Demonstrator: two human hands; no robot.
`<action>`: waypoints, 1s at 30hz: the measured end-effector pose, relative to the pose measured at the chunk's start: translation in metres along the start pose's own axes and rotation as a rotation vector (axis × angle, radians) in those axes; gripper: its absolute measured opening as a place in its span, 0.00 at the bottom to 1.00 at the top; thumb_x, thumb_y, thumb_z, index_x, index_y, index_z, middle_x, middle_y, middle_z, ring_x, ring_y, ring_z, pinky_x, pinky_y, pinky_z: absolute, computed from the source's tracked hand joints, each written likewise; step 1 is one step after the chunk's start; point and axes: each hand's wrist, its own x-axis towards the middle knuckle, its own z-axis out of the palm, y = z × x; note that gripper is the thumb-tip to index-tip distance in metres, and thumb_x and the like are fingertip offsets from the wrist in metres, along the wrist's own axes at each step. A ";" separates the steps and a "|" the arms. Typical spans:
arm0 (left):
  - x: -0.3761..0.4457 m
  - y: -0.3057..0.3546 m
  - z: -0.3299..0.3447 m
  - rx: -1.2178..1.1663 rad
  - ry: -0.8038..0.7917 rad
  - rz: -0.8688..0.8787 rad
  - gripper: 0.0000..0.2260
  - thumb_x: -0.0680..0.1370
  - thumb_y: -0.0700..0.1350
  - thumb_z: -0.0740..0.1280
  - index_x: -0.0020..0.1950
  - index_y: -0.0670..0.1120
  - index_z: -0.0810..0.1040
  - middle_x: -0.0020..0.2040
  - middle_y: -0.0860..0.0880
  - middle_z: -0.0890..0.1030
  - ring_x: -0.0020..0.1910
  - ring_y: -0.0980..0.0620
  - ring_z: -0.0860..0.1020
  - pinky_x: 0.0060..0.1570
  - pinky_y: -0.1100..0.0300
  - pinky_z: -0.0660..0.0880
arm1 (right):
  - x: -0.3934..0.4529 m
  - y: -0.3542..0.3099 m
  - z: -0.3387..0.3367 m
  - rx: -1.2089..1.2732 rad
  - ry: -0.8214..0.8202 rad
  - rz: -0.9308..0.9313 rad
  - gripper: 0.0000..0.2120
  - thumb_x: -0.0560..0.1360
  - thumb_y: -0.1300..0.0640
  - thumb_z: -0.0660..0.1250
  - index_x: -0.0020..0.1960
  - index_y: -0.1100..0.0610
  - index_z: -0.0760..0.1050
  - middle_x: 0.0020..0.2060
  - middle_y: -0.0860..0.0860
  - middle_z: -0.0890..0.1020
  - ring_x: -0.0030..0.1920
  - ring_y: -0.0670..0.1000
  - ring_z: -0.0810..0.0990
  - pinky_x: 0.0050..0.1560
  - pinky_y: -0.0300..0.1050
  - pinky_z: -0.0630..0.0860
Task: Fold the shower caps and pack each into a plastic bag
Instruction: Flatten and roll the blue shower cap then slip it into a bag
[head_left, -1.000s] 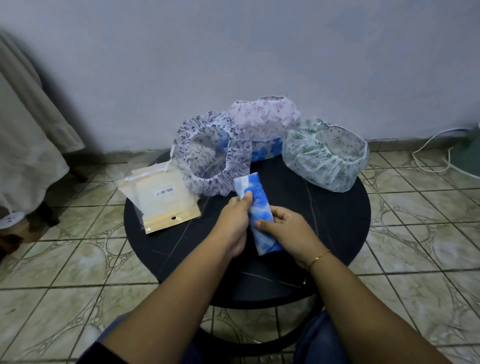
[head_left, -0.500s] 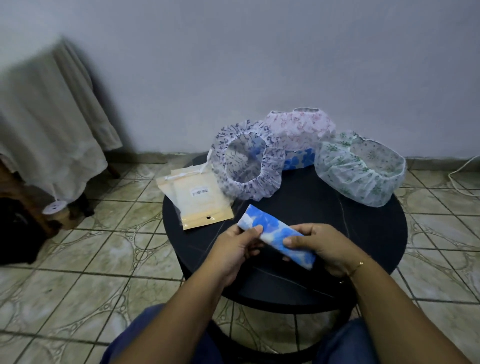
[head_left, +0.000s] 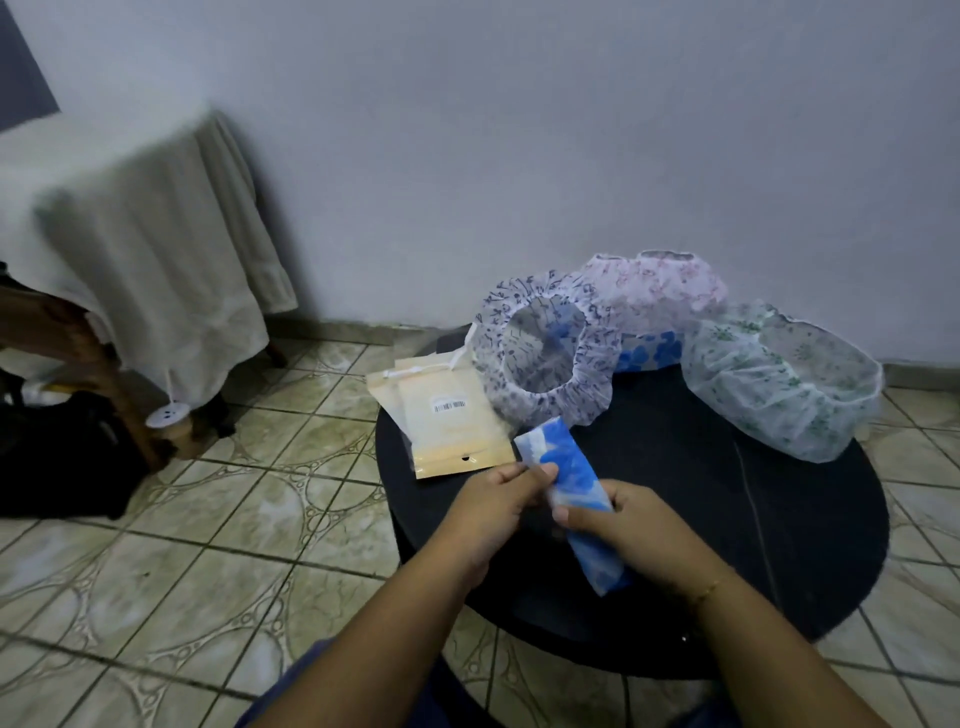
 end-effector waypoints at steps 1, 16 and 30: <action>0.001 0.003 -0.004 0.031 0.008 0.018 0.09 0.77 0.45 0.66 0.42 0.42 0.82 0.38 0.44 0.84 0.35 0.51 0.81 0.37 0.62 0.76 | 0.003 -0.001 0.005 0.013 0.026 -0.015 0.05 0.70 0.59 0.73 0.44 0.59 0.80 0.36 0.54 0.83 0.36 0.48 0.79 0.39 0.42 0.74; 0.061 0.057 -0.106 0.250 0.767 0.192 0.05 0.75 0.46 0.65 0.48 0.46 0.77 0.42 0.45 0.79 0.39 0.47 0.76 0.38 0.57 0.71 | 0.020 -0.013 0.031 0.188 0.042 0.008 0.03 0.71 0.63 0.71 0.45 0.60 0.78 0.35 0.57 0.83 0.28 0.46 0.81 0.28 0.37 0.75; 0.090 0.061 -0.121 0.464 0.656 -0.121 0.23 0.72 0.49 0.74 0.59 0.36 0.75 0.50 0.42 0.78 0.43 0.45 0.74 0.38 0.57 0.69 | 0.020 -0.013 0.027 0.201 0.019 0.008 0.04 0.71 0.62 0.71 0.46 0.60 0.79 0.35 0.57 0.84 0.29 0.47 0.82 0.30 0.37 0.75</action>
